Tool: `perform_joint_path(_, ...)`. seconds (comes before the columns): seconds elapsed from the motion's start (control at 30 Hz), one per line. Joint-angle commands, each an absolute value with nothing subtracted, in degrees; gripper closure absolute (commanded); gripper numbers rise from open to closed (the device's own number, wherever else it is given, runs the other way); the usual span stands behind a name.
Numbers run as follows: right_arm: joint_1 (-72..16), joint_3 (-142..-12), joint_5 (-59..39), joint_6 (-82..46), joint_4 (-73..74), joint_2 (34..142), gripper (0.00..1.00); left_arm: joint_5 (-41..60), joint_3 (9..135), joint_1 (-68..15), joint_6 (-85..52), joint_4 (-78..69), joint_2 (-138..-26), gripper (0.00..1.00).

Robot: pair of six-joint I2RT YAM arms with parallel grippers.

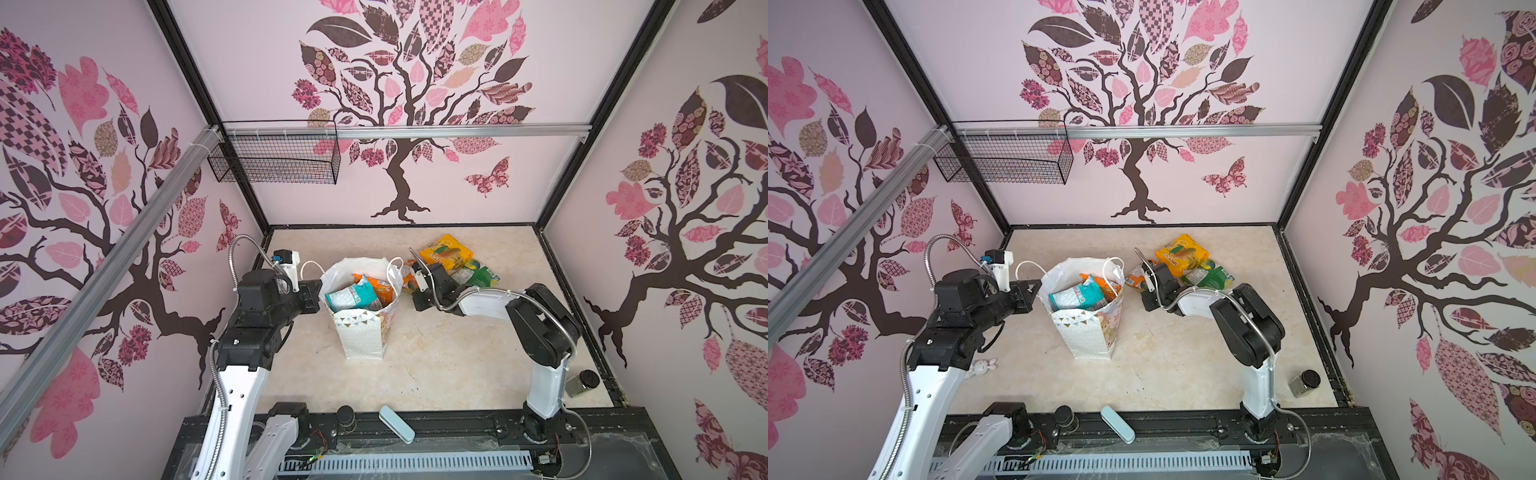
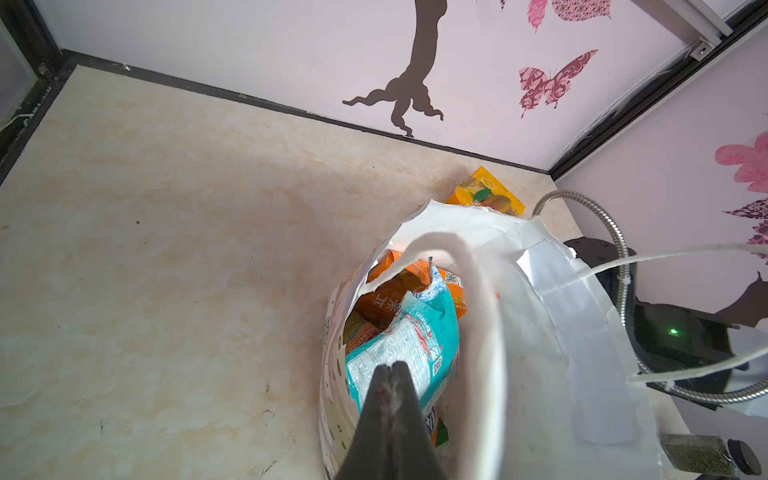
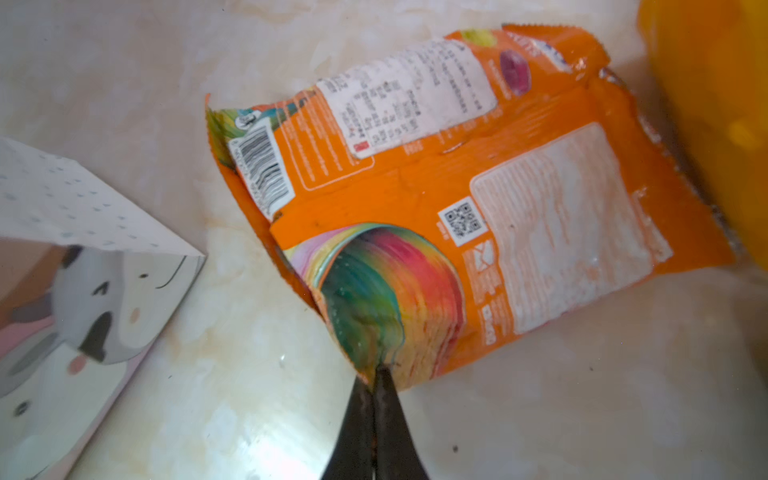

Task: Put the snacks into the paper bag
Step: 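Close the right gripper on the orange packet edge and lift it, then carry the orange packet over the paper bag with the right gripper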

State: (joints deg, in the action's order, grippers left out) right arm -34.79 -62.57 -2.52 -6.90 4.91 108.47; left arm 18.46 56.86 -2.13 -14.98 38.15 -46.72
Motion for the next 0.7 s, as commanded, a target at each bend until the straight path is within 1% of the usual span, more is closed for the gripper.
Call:
perform_joint_path(0.0, -34.8, -62.1, -5.8, -10.1, 4.1, 101.0, 1.00, 18.3, 55.5, -1.8, -14.4, 36.7, -45.7, 0.98)
perform_joint_path(0.17, -33.3, -61.2, -8.4, -13.3, 1.7, 94.6, 1.00, 18.3, 55.5, -1.8, -14.4, 36.6, -45.8, 0.98)
perform_joint_path(0.3, -33.3, -61.6, -8.3, -13.8, -0.5, 90.6, 1.00, 18.3, 55.5, -1.8, -14.4, 36.6, -45.7, 0.98)
perform_joint_path(0.67, -33.3, -63.5, -8.2, -15.8, -4.7, 83.1, 1.00, 18.2, 55.4, -1.8, -14.4, 36.6, -45.6, 0.98)
